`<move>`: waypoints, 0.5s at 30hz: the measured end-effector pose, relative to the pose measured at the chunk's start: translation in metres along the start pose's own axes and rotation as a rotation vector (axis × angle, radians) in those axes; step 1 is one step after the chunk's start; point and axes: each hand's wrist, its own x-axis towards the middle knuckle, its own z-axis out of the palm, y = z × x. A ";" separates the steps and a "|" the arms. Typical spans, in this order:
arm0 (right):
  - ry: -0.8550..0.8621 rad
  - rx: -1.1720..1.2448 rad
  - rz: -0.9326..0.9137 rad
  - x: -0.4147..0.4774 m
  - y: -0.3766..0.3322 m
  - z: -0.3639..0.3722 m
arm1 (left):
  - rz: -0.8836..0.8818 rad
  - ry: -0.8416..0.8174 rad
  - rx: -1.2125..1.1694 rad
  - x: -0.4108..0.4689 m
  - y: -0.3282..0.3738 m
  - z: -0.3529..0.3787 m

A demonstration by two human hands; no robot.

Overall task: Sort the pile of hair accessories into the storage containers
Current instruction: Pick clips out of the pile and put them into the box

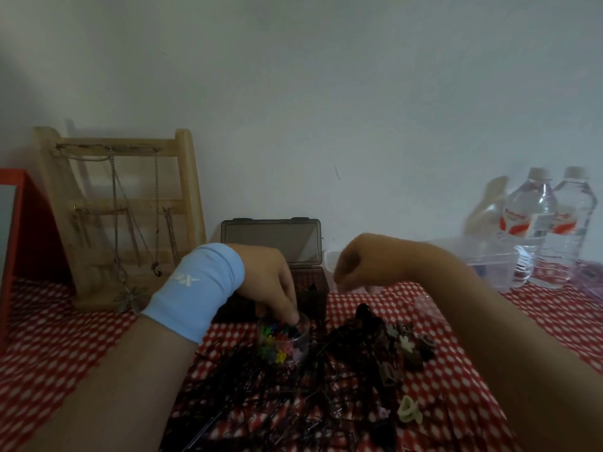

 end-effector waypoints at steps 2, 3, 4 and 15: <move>-0.199 -0.177 0.081 -0.005 0.003 -0.001 | -0.033 -0.049 0.052 0.000 0.006 0.002; -0.259 -0.232 0.104 -0.005 0.004 0.001 | -0.033 -0.048 0.068 0.001 0.007 0.002; -0.286 -0.265 0.111 -0.003 0.005 0.004 | -0.022 -0.035 0.067 0.000 0.008 0.002; -0.302 -0.268 0.066 0.010 0.007 0.019 | 0.183 0.307 -0.090 0.021 0.017 0.018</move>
